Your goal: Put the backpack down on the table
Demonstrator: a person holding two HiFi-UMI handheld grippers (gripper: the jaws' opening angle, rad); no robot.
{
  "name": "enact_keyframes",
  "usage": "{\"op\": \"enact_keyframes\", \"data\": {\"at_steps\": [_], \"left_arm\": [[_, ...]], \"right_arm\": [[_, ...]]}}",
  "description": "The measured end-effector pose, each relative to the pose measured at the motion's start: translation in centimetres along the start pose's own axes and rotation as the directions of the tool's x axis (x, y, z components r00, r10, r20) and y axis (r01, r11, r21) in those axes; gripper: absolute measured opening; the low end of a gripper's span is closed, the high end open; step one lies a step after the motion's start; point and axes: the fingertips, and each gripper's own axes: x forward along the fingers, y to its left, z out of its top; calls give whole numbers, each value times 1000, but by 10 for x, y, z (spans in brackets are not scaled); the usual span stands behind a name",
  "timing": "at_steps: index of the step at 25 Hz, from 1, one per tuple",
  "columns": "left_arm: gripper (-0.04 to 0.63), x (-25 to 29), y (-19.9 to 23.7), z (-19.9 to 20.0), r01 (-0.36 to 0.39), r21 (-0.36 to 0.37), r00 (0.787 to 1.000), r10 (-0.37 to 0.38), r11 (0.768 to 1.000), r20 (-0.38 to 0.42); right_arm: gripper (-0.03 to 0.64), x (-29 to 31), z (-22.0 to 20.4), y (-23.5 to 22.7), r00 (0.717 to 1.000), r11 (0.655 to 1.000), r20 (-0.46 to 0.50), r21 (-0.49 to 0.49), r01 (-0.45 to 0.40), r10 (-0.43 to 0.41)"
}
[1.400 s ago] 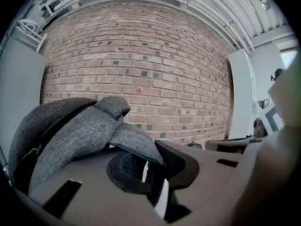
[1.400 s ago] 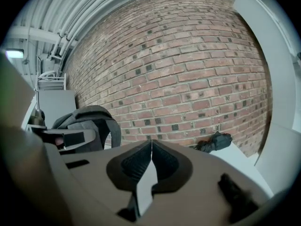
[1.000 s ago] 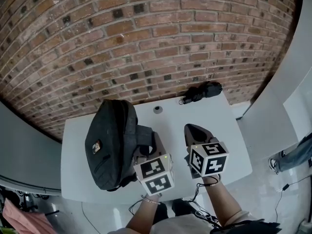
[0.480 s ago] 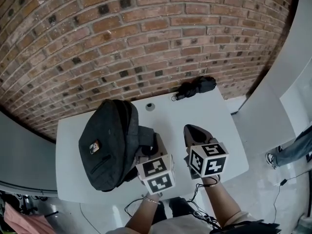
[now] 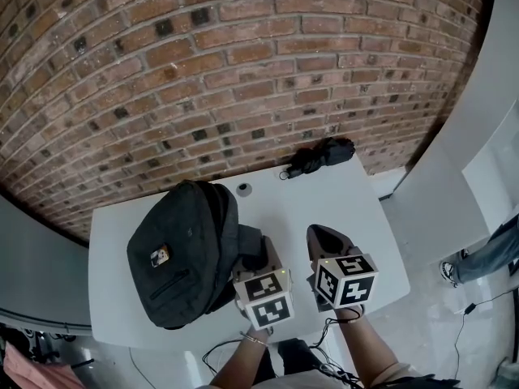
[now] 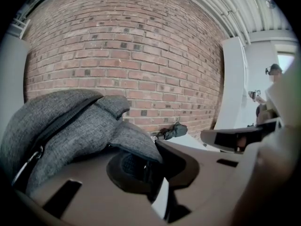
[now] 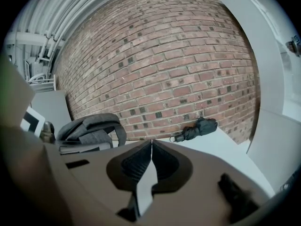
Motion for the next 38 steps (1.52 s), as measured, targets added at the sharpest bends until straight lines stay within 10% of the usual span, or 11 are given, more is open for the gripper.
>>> {"op": "enact_keyframes", "data": {"at_steps": [38], "left_arm": [[55, 77, -45, -92, 38, -2, 984, -38, 999, -172]], "right_arm": [[31, 20, -83, -94, 991, 993, -96, 65, 102, -96]]}}
